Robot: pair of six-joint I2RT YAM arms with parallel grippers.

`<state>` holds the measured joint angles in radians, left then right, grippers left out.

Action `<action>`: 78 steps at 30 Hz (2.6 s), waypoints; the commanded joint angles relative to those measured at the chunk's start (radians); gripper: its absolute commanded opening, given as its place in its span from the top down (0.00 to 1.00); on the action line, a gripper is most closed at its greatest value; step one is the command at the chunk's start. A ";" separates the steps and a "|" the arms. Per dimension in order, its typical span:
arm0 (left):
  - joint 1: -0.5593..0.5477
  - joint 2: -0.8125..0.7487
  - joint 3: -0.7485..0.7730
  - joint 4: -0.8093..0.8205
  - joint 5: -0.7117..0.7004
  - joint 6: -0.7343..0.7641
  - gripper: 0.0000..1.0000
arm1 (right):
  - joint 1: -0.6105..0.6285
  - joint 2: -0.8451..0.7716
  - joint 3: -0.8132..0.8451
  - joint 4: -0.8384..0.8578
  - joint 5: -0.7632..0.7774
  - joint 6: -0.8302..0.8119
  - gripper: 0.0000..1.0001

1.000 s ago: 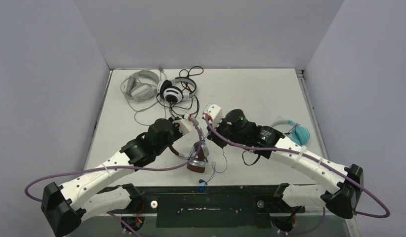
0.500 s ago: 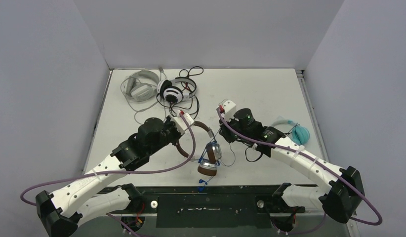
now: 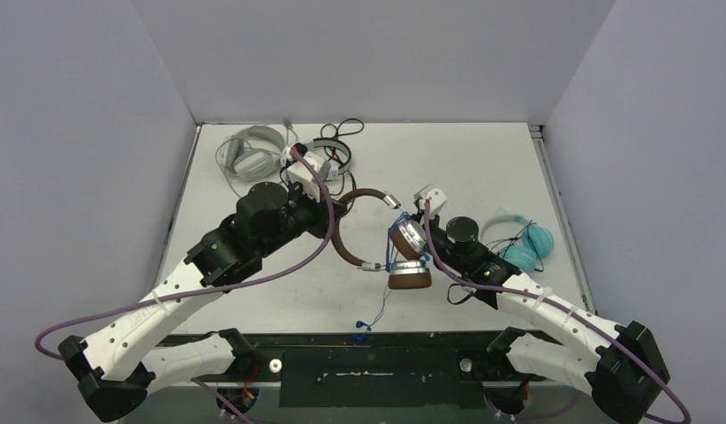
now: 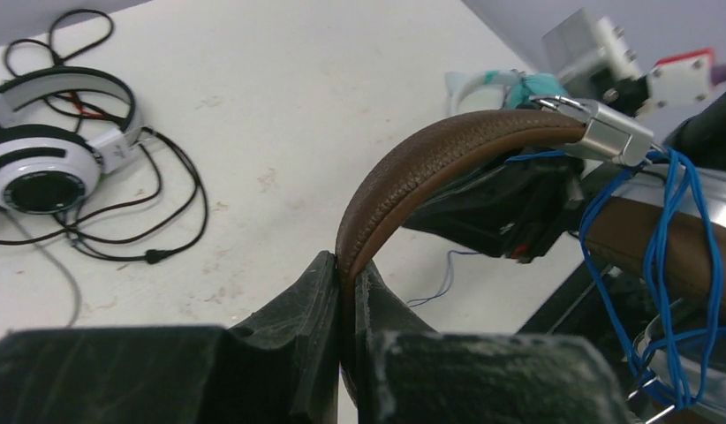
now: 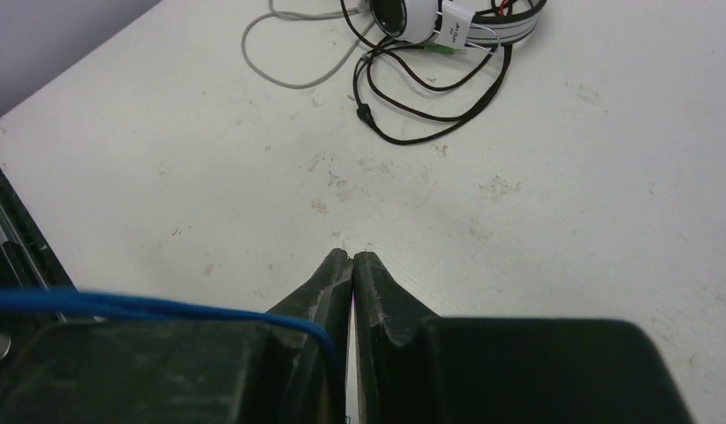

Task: Wrap the headphones
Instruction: Wrap the headphones cable around the headphones.

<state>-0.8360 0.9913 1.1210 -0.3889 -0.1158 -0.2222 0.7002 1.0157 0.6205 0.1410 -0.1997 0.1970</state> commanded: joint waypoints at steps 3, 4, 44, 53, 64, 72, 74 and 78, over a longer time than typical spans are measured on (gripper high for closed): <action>-0.003 0.017 0.132 0.054 0.163 -0.265 1.00 | -0.014 -0.048 -0.134 0.396 -0.074 0.051 0.93; -0.002 0.019 0.143 0.056 0.170 -0.273 1.00 | -0.014 -0.048 -0.146 0.426 -0.079 0.051 0.93; 0.083 0.176 0.499 -0.039 0.035 -0.396 1.00 | 0.099 0.123 -0.353 0.827 -0.206 0.118 0.80; 0.210 0.222 0.587 -0.061 0.060 -0.364 1.00 | 0.180 0.024 -0.343 0.732 -0.197 0.137 0.81; 0.292 0.267 0.550 -0.047 -0.010 -0.369 1.00 | 0.209 -0.072 -0.308 0.631 -0.252 0.198 0.87; 0.321 0.257 0.467 0.007 0.115 -0.423 1.00 | 0.211 -0.091 -0.261 0.550 -0.223 0.200 0.77; 0.327 0.252 0.468 0.001 0.112 -0.422 1.00 | 0.210 -0.083 -0.250 0.545 -0.225 0.197 0.79; 0.348 0.241 0.476 -0.008 0.115 -0.424 1.00 | 0.210 -0.060 -0.239 0.543 -0.244 0.201 0.53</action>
<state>-0.5102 1.2701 1.5677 -0.5182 -0.0284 -0.5995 0.9051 0.9440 0.3283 0.6682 -0.4217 0.3950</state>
